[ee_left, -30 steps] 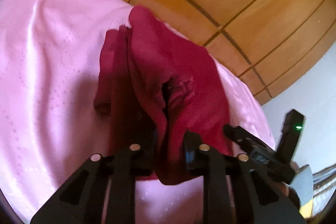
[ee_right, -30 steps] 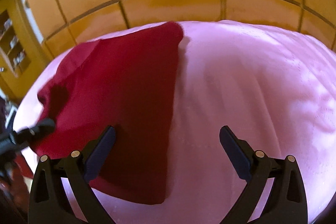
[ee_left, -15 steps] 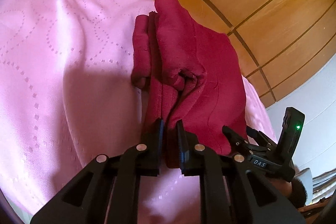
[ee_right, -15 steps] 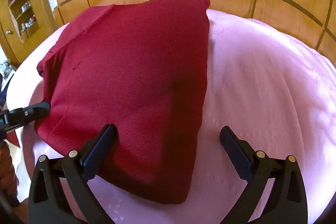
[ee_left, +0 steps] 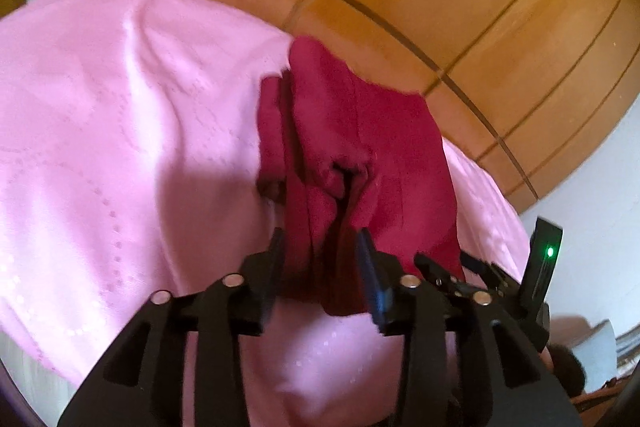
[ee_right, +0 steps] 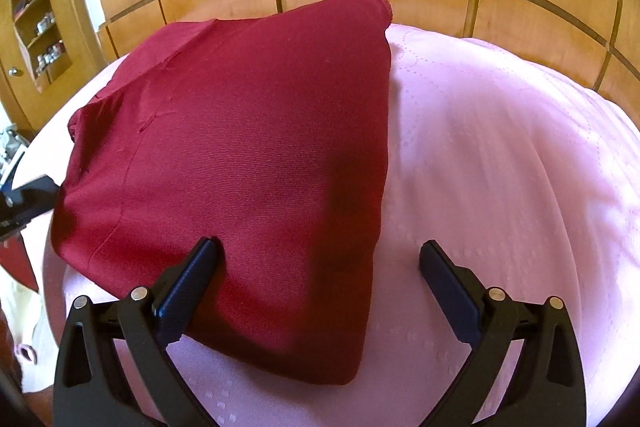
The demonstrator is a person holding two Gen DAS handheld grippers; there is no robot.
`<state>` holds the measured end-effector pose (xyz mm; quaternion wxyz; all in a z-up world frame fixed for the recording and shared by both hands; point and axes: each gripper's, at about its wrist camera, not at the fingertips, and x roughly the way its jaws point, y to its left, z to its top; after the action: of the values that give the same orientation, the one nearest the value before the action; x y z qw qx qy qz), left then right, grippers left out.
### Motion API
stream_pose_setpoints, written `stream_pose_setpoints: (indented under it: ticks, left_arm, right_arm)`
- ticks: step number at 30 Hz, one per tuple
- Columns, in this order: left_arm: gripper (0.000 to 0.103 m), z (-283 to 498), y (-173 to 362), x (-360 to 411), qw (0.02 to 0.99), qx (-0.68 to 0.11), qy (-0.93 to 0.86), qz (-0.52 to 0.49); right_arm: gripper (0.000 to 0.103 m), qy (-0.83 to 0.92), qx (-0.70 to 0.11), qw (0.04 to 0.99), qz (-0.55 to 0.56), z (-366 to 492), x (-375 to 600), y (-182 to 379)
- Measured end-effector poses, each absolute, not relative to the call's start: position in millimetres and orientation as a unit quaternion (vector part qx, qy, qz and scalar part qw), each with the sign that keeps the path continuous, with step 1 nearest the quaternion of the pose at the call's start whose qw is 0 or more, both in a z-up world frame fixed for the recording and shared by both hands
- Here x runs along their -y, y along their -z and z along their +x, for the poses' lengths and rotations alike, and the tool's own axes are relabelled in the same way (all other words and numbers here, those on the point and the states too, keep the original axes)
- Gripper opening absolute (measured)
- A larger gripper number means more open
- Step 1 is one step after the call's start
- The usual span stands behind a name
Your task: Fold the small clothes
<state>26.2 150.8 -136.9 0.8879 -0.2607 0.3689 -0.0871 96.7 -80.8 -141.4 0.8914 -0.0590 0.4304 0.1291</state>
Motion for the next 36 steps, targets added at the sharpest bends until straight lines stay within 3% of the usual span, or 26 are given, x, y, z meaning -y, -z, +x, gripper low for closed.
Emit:
stream_pose_setpoints:
  ticks: [6,14,16,18,19,36]
  left_arm:
    - [0.051,29,98,-135,0.927,-0.310,0.086,-0.194]
    - [0.051,75,87,-77,0.938,-0.320,0.118,-0.068]
    - [0.044,86,98,-79,0.934,-0.336,0.100,-0.061]
    - [0.014,102,121,-91,0.927,-0.369,0.047,-0.049]
    - [0.006,106,130,-98,0.923,-0.380,0.036,-0.053]
    - [0.006,96,152,-121,0.929,-0.343,0.067,-0.120]
  right_arm:
    - [0.099,-0.128,-0.430,0.892,-0.057,97,81,141]
    - [0.099,-0.127,-0.431,0.891,-0.055,97,82,142]
    - [0.099,-0.128,-0.431,0.892,-0.055,97,82,142]
    - [0.099,-0.128,-0.431,0.891,-0.055,97,82,142]
    - [0.099,-0.129,-0.431,0.891,-0.055,97,82,142]
    - [0.099,-0.085,-0.376,0.922,-0.026,135,115,84]
